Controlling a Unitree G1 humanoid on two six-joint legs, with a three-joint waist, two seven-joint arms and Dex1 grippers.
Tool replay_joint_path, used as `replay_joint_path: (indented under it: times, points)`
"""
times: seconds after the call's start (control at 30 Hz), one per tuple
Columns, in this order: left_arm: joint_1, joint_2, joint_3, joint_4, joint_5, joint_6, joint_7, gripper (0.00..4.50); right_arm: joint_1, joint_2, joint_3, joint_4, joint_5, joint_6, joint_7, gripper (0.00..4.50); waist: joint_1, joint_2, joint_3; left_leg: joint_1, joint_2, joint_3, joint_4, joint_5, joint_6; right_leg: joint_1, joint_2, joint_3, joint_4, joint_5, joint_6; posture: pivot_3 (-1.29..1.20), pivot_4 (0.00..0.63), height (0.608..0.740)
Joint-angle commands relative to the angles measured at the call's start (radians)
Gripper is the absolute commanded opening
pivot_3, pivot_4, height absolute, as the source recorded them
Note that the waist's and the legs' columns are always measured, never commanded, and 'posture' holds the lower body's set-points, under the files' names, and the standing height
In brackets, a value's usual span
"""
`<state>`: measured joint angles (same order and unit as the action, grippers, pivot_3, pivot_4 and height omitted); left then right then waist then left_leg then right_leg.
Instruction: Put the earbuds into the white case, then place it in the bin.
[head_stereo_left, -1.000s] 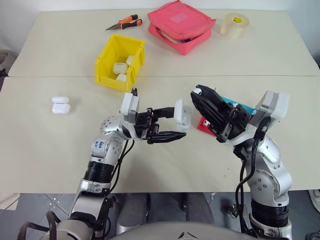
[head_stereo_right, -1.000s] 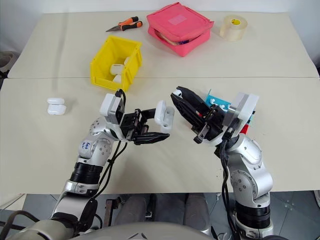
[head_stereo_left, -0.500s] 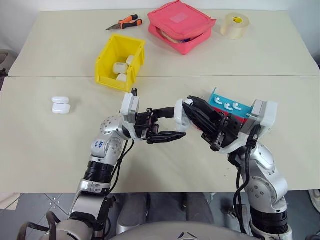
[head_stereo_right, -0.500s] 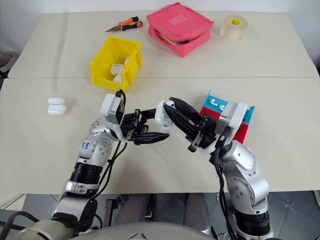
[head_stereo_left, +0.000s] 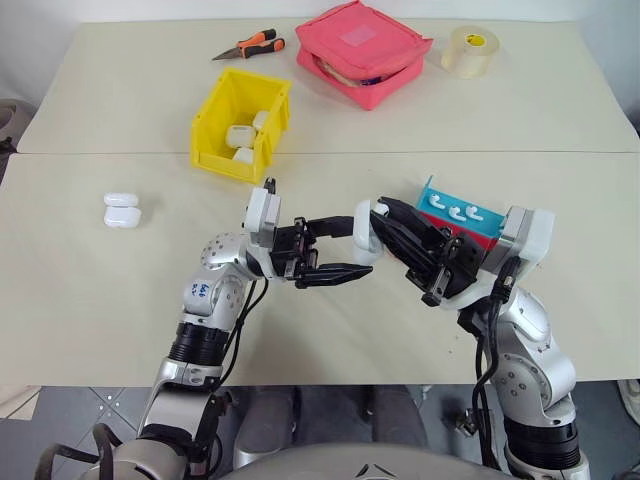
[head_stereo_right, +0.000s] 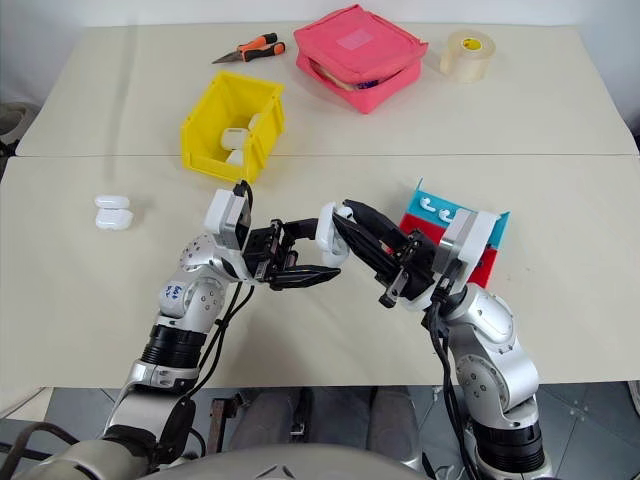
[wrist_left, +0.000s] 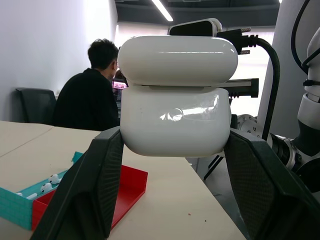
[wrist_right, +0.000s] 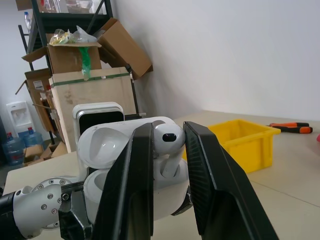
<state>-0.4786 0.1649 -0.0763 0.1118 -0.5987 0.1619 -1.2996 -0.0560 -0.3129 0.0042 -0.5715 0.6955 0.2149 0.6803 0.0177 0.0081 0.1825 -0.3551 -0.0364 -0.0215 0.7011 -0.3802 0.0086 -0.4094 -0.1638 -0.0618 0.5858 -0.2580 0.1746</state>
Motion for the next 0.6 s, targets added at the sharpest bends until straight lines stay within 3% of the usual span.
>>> replay_joint_path:
  times: [0.03, 0.17, 0.43, 0.6]
  points:
    - [-0.01, -0.019, 0.02, -0.029, -0.026, -0.037, 0.002, 2.71, 0.004, -0.022, -0.018, 0.012, 0.043, 0.052, -0.01, 0.76, 0.001, 0.0, 0.0, 0.0, 0.0, 0.0, 0.0, 0.0, 0.0, 0.0, 0.0, 0.0, 0.0, 0.0, 0.0, 0.0, 0.15, 0.74]
    - [-0.008, -0.025, 0.019, -0.025, -0.023, -0.049, 0.0, 2.71, -0.017, -0.044, -0.029, -0.007, 0.099, 0.099, -0.009, 1.75, 0.001, 0.0, 0.0, 0.0, 0.0, 0.0, 0.0, 0.0, 0.0, 0.0, 0.0, 0.0, 0.0, 0.0, 0.0, 0.0, 0.15, 0.74]
    - [0.0, -0.039, 0.015, -0.017, -0.018, -0.07, -0.006, 2.71, -0.064, -0.084, -0.075, -0.034, 0.146, 0.134, -0.017, 4.35, 0.004, 0.0, 0.0, 0.0, 0.0, 0.0, 0.0, 0.0, 0.0, 0.0, 0.0, 0.0, 0.0, 0.0, 0.0, 0.0, 0.15, 0.74]
    - [0.01, -0.048, 0.015, -0.006, -0.011, -0.087, -0.011, 2.71, -0.048, -0.151, -0.162, -0.062, 0.189, 0.151, -0.004, 4.43, 0.007, 0.0, 0.0, 0.0, 0.0, 0.0, 0.0, 0.0, 0.0, 0.0, 0.0, 0.0, -0.001, 0.0, 0.0, 0.0, 0.15, 0.74]
